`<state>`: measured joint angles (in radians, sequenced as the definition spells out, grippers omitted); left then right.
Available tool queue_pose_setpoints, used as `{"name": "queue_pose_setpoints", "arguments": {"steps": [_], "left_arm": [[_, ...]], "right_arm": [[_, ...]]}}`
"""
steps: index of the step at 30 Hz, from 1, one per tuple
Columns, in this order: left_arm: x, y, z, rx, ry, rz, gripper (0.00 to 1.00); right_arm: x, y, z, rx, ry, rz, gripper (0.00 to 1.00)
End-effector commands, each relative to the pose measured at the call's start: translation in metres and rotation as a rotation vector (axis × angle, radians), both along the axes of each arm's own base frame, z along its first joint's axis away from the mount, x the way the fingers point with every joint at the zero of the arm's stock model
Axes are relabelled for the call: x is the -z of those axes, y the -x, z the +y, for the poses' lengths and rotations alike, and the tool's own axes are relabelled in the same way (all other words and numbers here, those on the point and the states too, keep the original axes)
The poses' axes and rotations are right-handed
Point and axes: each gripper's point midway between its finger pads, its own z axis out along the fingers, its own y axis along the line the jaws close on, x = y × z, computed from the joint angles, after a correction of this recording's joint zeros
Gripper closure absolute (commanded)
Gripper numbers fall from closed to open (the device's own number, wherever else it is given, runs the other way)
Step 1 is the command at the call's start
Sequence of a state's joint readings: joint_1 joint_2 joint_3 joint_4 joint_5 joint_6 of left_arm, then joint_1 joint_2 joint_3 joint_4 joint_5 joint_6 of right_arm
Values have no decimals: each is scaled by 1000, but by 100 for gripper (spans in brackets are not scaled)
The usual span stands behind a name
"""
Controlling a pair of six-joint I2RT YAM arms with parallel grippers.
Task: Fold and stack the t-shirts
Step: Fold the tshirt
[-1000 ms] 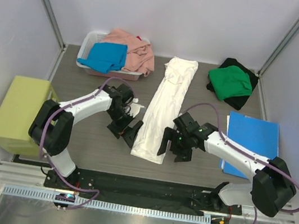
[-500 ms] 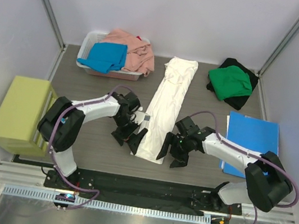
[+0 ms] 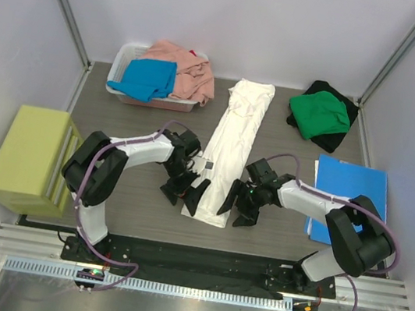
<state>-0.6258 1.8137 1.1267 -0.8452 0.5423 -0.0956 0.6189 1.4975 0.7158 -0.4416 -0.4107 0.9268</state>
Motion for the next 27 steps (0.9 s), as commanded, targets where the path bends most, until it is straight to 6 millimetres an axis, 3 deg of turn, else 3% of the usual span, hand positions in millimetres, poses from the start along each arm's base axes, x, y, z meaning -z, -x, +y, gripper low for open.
{"name": "queue_pose_setpoints", "arguments": {"steps": [1, 6, 14, 27], "left_arm": [[15, -12, -18, 24, 27, -52, 4], [21, -8, -26, 41, 20, -43, 14], [30, 1, -25, 58, -1, -20, 41], [31, 1, -21, 70, -11, -35, 48]], "right_arm": [[0, -9, 9, 4, -51, -12, 31], [4, -13, 14, 9, -67, -12, 34], [0, -14, 15, 18, -82, -17, 35], [3, -12, 13, 20, -80, -4, 40]]}}
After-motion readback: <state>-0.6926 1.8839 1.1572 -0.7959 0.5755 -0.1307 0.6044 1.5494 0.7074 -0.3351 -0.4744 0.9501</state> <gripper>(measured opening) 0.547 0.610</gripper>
